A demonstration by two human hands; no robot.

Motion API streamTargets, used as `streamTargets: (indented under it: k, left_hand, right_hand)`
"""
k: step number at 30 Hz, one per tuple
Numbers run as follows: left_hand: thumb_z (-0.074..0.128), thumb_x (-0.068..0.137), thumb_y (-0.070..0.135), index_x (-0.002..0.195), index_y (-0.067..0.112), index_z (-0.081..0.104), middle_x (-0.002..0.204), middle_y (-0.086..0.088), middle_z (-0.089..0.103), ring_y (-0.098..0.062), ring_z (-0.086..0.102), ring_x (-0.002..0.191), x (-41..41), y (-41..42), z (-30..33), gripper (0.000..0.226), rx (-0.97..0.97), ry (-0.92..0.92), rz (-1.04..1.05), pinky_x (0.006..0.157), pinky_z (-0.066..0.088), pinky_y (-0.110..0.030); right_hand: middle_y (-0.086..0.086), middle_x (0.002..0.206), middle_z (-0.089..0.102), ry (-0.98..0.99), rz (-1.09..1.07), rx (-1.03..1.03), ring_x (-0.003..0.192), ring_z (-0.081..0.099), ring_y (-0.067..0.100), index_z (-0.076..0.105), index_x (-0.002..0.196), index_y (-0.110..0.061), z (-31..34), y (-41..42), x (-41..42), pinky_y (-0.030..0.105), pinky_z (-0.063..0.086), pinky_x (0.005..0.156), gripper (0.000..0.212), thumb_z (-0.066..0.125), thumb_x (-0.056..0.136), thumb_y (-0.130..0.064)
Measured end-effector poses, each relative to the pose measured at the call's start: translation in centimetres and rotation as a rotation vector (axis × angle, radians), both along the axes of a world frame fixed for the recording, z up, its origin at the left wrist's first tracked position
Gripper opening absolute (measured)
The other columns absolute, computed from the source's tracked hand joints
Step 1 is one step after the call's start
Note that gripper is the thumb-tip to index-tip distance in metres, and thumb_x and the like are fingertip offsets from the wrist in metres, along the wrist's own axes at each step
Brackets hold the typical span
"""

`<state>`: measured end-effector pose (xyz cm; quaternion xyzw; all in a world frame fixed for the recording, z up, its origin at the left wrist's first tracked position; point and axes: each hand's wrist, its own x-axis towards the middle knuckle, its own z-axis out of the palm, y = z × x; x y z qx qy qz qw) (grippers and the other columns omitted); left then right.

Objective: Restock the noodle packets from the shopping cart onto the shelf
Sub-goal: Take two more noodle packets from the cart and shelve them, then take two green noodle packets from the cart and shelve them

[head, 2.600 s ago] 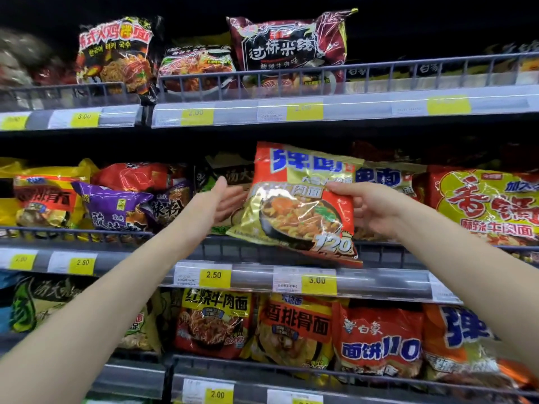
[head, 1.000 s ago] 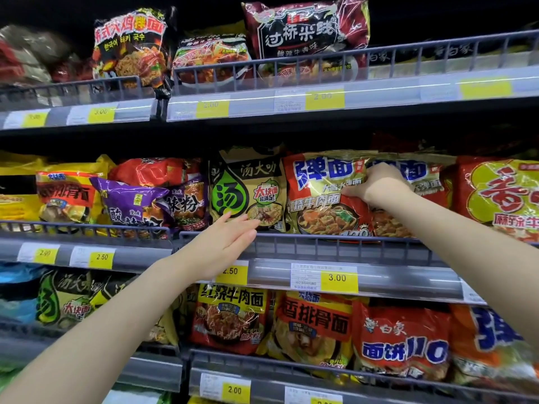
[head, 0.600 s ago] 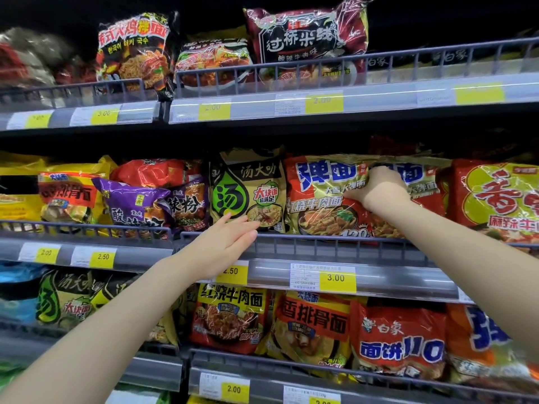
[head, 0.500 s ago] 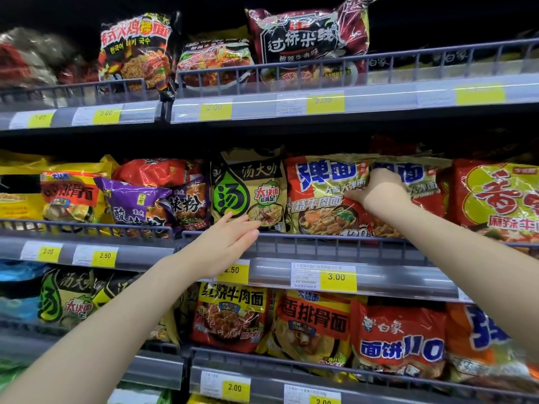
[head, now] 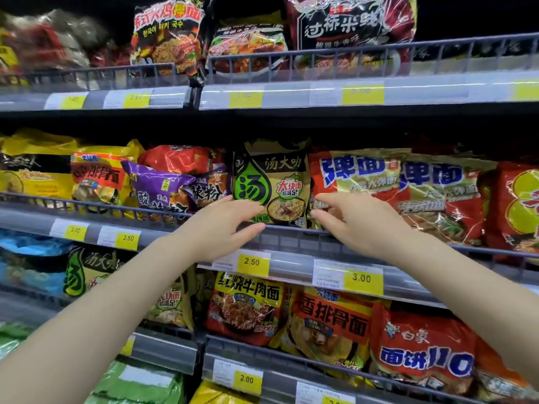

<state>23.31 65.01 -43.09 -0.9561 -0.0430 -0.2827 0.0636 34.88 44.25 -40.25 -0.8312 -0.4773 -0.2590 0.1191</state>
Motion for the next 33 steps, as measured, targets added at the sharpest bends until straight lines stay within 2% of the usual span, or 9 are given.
streamTargets:
  k: [3, 5, 9, 14, 17, 21, 25, 30, 33]
  left_hand:
    - [0.038, 0.097, 0.04, 0.137, 0.02, 0.049, 0.145, 0.006, 0.043, -0.008, 0.035, 0.135, -2.3, 1.9, -0.5, 0.045, -0.037, -0.042, 0.075, 0.113, 0.012, -0.023]
    - [0.04, 0.096, 0.043, 0.137, 0.024, 0.047, 0.145, 0.007, 0.043, -0.01, 0.037, 0.134, -4.3, 3.3, -1.1, 0.046, -0.061, -0.05, 0.153, 0.112, 0.023, -0.027]
    - [0.039, 0.096, 0.045, 0.137, 0.023, 0.047, 0.144, 0.008, 0.045, -0.012, 0.041, 0.132, -8.7, 5.9, -0.8, 0.048, -0.061, 0.064, 0.335, 0.106, 0.037, -0.033]
    - [0.028, 0.087, 0.055, 0.134, 0.021, 0.051, 0.141, 0.005, 0.049, -0.013, 0.047, 0.128, -15.5, 8.7, 2.8, 0.063, -0.062, 0.176, 0.474, 0.103, 0.038, -0.03]
    - [0.034, 0.094, 0.051, 0.139, 0.022, 0.045, 0.148, 0.006, 0.04, -0.012, 0.045, 0.129, -19.7, 9.1, 5.6, 0.055, -0.092, 0.236, 0.548, 0.105, 0.032, -0.026]
    - [0.035, 0.094, 0.05, 0.141, 0.022, 0.041, 0.15, 0.003, 0.037, -0.012, 0.037, 0.136, -26.0, 9.6, 10.5, 0.055, -0.159, 0.279, 0.653, 0.109, 0.033, -0.029]
    - [0.028, 0.09, 0.055, 0.141, 0.025, 0.04, 0.149, 0.006, 0.038, -0.013, 0.039, 0.134, -31.8, 8.4, 17.5, 0.061, -0.194, 0.338, 0.765, 0.107, 0.033, -0.028]
    - [0.006, 0.076, 0.07, 0.136, 0.023, 0.047, 0.14, 0.002, 0.05, -0.02, 0.049, 0.125, -38.3, 5.6, 27.7, 0.088, -0.201, 0.375, 0.88, 0.1, 0.04, -0.031]
    - [0.022, 0.087, 0.062, 0.131, 0.025, 0.051, 0.132, 0.003, 0.056, -0.021, 0.053, 0.119, -42.4, 4.0, 32.3, 0.064, -0.179, 0.369, 0.96, 0.092, 0.045, -0.032]
  right_hand:
    - [-0.001, 0.121, 0.065, -0.104, 0.077, -0.058, 0.11, 0.059, 0.023, 0.053, 0.129, -0.022, -0.9, 2.6, -1.4, 0.037, 0.052, 0.083, 0.043, 0.037, 0.098, -0.047]
    - [-0.002, 0.123, 0.063, -0.156, 0.162, -0.041, 0.113, 0.058, 0.023, 0.053, 0.129, -0.023, -1.7, 5.1, -2.3, 0.035, 0.051, 0.084, 0.043, 0.04, 0.097, -0.047]
    - [-0.004, 0.125, 0.062, -0.169, 0.353, -0.038, 0.115, 0.057, 0.022, 0.053, 0.13, -0.022, -2.1, 11.3, -5.2, 0.033, 0.05, 0.085, 0.043, 0.044, 0.095, -0.045]
    - [-0.002, 0.118, 0.064, -0.094, 0.497, -0.115, 0.109, 0.059, 0.024, 0.055, 0.123, -0.021, 0.4, 18.4, -9.6, 0.037, 0.05, 0.085, 0.038, 0.045, 0.094, -0.042]
    - [-0.002, 0.117, 0.064, -0.02, 0.571, -0.131, 0.111, 0.059, 0.025, 0.057, 0.12, -0.022, 2.8, 20.6, -12.5, 0.036, 0.05, 0.084, 0.035, 0.044, 0.094, -0.041]
    - [0.0, 0.123, 0.063, 0.039, 0.625, -0.216, 0.115, 0.057, 0.027, 0.055, 0.122, -0.023, 7.5, 22.4, -16.8, 0.037, 0.047, 0.085, 0.035, 0.043, 0.094, -0.041]
    - [0.003, 0.116, 0.065, 0.022, 0.698, -0.309, 0.109, 0.059, 0.029, 0.055, 0.117, -0.025, 14.1, 23.1, -20.9, 0.034, 0.047, 0.078, 0.029, 0.043, 0.094, -0.038]
    - [0.004, 0.113, 0.064, -0.021, 0.773, -0.377, 0.104, 0.061, 0.028, 0.055, 0.119, -0.019, 24.2, 23.0, -26.0, 0.034, 0.048, 0.074, 0.033, 0.042, 0.097, -0.039]
    - [0.001, 0.109, 0.065, -0.012, 0.839, -0.373, 0.099, 0.063, 0.024, 0.056, 0.118, -0.019, 29.4, 23.1, -29.0, 0.032, 0.05, 0.071, 0.034, 0.042, 0.096, -0.041]
